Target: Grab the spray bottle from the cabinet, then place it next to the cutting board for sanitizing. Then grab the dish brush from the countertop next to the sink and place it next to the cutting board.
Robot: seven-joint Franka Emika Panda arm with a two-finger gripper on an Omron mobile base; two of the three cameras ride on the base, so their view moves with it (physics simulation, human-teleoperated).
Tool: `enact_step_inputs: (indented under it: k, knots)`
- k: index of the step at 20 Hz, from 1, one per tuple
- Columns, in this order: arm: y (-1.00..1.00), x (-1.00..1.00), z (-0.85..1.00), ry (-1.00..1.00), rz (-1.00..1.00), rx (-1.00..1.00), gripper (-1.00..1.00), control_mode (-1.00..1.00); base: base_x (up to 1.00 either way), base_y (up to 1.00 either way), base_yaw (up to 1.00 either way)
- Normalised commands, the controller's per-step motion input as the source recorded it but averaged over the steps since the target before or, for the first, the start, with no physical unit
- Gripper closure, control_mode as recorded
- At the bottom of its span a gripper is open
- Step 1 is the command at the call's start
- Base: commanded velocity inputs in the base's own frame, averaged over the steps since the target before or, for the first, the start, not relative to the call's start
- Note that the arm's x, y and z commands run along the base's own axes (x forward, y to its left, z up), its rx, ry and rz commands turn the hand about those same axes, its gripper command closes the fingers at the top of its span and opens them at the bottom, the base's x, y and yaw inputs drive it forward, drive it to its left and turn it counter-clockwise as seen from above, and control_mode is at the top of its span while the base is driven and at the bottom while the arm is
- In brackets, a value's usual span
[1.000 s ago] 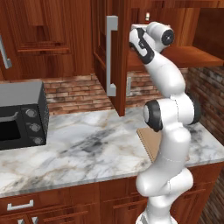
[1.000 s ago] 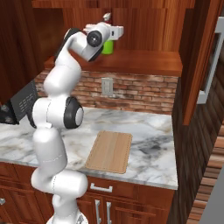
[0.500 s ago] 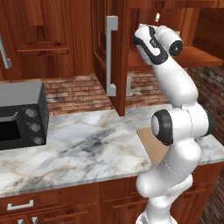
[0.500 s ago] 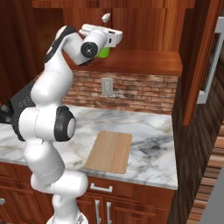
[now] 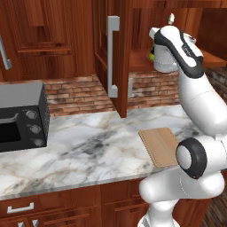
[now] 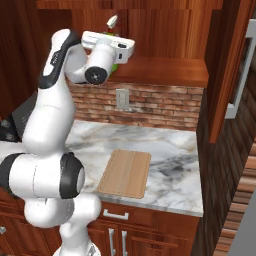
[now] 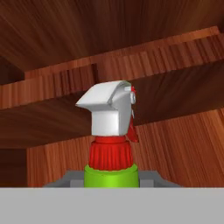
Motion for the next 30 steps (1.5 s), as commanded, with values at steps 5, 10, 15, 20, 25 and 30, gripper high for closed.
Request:
enact_step_inputs:
  k: [5, 10, 15, 20, 25, 30]
  knots:
    - [-0.18, -1.00, 0.00, 0.00, 0.06, 0.00, 1.00, -1.00, 0.00, 0.00, 0.00]
    - [-0.07, -0.99, 0.16, 0.00, 0.01, -0.01, 1.00, -1.00, 0.00, 0.00, 0.00]
    - [0.00, -1.00, 0.27, 0.00, -0.02, -0.07, 1.00, -1.00, 0.00, 0.00, 0.00]
    - [0.00, -0.61, 0.01, 0.02, -0.19, -0.08, 1.00, -1.00, 0.00, 0.00, 0.00]
    - [0.02, -0.29, 0.00, 0.11, -0.18, 0.04, 1.00, -1.00, 0.00, 0.00, 0.00]
    - [0.10, -0.23, 0.00, 0.20, -0.02, 0.09, 1.00, -1.00, 0.00, 0.00, 0.00]
